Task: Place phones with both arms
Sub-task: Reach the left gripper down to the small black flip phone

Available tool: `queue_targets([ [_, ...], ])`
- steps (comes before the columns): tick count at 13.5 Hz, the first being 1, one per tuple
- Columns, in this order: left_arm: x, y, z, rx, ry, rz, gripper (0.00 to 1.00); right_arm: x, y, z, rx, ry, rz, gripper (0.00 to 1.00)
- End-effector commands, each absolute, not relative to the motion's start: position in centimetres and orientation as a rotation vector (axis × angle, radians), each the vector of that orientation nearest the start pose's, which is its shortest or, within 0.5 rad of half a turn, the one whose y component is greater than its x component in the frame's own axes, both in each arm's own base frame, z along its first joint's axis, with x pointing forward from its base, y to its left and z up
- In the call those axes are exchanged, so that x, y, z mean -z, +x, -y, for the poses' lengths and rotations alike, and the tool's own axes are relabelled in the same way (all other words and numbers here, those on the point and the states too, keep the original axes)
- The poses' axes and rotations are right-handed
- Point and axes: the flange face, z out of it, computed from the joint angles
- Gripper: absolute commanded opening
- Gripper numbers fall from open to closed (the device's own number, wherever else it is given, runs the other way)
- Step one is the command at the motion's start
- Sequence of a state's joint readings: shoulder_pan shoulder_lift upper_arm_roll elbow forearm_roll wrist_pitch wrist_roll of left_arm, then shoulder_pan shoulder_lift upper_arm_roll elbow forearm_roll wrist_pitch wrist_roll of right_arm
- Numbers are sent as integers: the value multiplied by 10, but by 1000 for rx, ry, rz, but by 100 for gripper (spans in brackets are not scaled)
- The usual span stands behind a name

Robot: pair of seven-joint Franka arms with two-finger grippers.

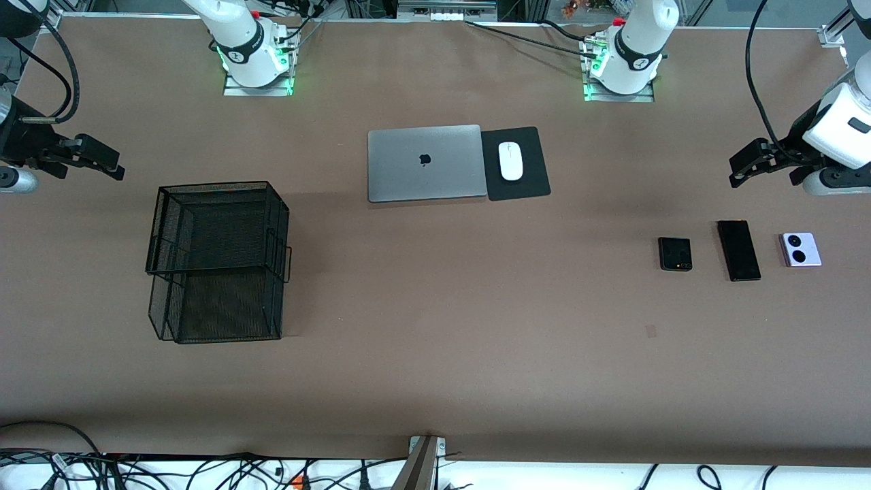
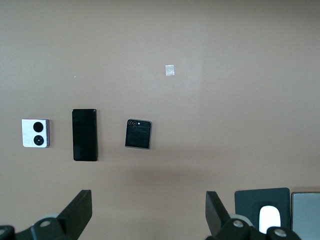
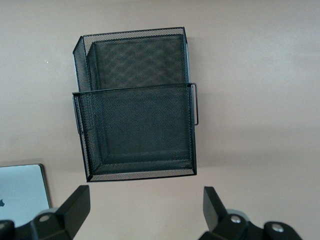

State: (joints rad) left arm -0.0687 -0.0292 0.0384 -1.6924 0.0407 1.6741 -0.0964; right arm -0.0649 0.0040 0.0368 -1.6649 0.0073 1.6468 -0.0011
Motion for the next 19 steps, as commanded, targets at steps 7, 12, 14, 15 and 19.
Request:
queue_targets([
  [7,-597,551,11,3,-3108,89,100,-592,558,17,-21,-3116,-67,100],
  [12,-543,568,-14,-192,-3085,147,100,-591,559,17,-21,-3116,-67,100],
  [14,-493,586,-25,-314,-3069,67,100,-593,558,17,-16,-3115,-68,100],
  [15,-460,596,-31,-365,-3055,38,100,-592,558,17,-18,-3115,-68,100],
  [19,-385,621,-68,-345,-3056,56,100,-593,558,17,-16,-3115,-68,100],
])
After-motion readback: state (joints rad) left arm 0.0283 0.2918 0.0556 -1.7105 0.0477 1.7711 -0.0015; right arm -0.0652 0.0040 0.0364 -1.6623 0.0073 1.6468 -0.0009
